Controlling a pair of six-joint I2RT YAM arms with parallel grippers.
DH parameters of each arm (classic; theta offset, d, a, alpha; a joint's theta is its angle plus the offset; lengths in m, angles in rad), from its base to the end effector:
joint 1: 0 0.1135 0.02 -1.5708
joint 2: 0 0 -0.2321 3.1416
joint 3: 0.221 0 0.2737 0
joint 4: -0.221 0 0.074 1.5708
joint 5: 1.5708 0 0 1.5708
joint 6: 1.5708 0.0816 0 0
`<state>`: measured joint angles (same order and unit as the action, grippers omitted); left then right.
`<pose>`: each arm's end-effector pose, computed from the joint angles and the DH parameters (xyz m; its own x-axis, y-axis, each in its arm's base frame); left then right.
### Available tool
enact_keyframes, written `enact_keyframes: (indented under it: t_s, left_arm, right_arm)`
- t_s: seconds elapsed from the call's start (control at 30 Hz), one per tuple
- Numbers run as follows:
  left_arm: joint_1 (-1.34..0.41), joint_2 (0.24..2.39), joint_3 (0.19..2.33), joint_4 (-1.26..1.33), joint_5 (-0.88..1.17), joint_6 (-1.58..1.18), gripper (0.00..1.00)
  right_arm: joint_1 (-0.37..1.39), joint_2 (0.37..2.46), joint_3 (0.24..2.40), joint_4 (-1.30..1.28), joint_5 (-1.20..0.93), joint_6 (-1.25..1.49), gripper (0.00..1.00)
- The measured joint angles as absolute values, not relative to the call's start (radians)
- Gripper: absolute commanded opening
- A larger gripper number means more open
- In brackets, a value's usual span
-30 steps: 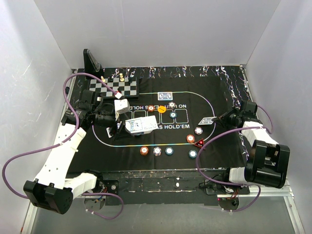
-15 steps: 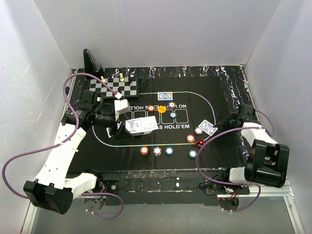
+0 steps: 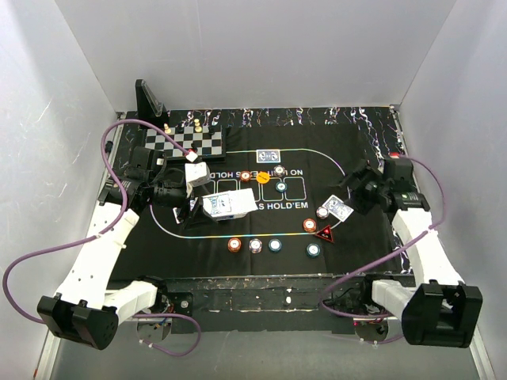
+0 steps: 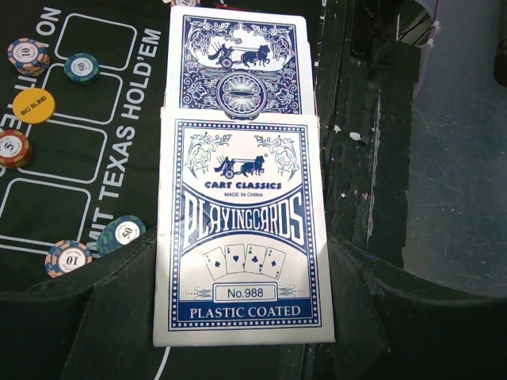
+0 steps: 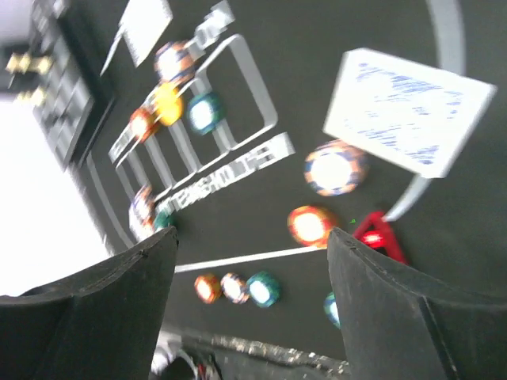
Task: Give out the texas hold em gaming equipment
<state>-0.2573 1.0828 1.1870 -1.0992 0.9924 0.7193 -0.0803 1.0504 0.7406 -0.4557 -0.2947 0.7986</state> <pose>0.2100 -0.1259 0.3065 -0.2280 0.4324 -0.8723 0.9708 0.1698 -0.1696 0.2878 0.0006 0.1852 -0.5764 0.7341 -0.3589 0.4027 0.6374 0.6570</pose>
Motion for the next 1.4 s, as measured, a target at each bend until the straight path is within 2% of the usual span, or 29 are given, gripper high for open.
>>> enact_keyframes:
  t_s: [0.23, 0.4, 0.63, 0.97, 1.07, 1.23, 1.33, 1.4]
  left_arm:
    - [-0.257, 1.083, 1.186, -1.087, 0.996, 0.706, 0.41]
    - [-0.257, 1.082, 1.182, -1.067, 0.997, 0.690, 0.41]
    - [-0.257, 1.082, 1.165, -1.036, 1.011, 0.661, 0.40]
    - [-0.257, 1.045, 1.091, -0.955, 1.034, 0.607, 0.40]
    - [-0.257, 1.042, 1.085, -0.935, 1.039, 0.593, 0.40]
    - [-0.257, 1.030, 1.071, -0.902, 1.043, 0.579, 0.39]
    - [-0.257, 1.029, 1.071, -0.899, 1.046, 0.580, 0.39]
    - [-0.256, 1.029, 1.071, -0.898, 1.048, 0.582, 0.39]
  right_arm:
    - [0.273, 1.117, 0.968, -0.382, -0.507, 0.841, 0.87]
    - [0.422, 1.191, 1.029, -0.233, -0.633, 0.912, 0.88]
    - [0.588, 1.285, 1.042, -0.093, -0.695, 0.991, 0.90]
    - [0.683, 1.331, 1.050, 0.022, -0.711, 1.044, 0.90]
    - [0.700, 1.341, 1.053, 0.034, -0.712, 1.045, 0.85]
    - [0.722, 1.355, 1.052, 0.050, -0.714, 1.061, 0.70]
    - [0.723, 1.356, 1.050, 0.066, -0.714, 1.075, 0.68]
    - [0.723, 1.356, 1.048, 0.075, -0.715, 1.081, 0.71]
